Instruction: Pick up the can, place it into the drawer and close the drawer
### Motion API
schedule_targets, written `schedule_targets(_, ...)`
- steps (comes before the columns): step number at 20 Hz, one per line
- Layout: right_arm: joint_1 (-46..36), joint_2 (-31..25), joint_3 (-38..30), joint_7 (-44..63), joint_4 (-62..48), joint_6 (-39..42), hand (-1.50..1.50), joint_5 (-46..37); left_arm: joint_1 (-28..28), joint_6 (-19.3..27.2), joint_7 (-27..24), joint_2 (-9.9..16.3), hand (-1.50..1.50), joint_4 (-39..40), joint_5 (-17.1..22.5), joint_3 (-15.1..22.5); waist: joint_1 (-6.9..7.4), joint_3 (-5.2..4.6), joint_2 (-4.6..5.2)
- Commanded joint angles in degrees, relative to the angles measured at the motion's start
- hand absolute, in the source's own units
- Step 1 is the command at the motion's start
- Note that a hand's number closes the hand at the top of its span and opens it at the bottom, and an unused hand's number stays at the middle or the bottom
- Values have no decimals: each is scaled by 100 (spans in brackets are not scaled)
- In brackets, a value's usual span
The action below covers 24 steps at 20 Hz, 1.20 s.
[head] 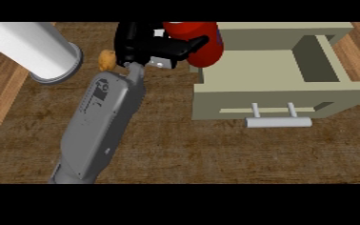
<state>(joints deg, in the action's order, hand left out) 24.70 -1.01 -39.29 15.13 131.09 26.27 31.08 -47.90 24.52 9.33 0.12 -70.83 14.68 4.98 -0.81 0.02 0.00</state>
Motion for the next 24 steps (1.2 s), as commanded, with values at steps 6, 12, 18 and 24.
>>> schedule_targets(6, -125, 37, -44, -91, -202, 117, -150, -149, -1057, 364, 477, 13, 150, 528, 36, 40, 25, 0, -4)
schedule_targets(12, -236, -48, 28, 60, -159, 44, -150, 7, -1867, 570, -594, -12, 150, 2059, 816, 275, -110, 0, 31)
schedule_targets(18, -136, 98, 160, -141, -174, 68, -150, -173, -2442, 1100, -624, -12, 150, 2573, 1251, 809, -140, 4, 26)
schedule_targets(24, -345, -98, 95, 332, 155, -152, -150, 45, -2974, 1244, -900, -12, 150, 3268, 2008, 1135, -251, 3, 54)
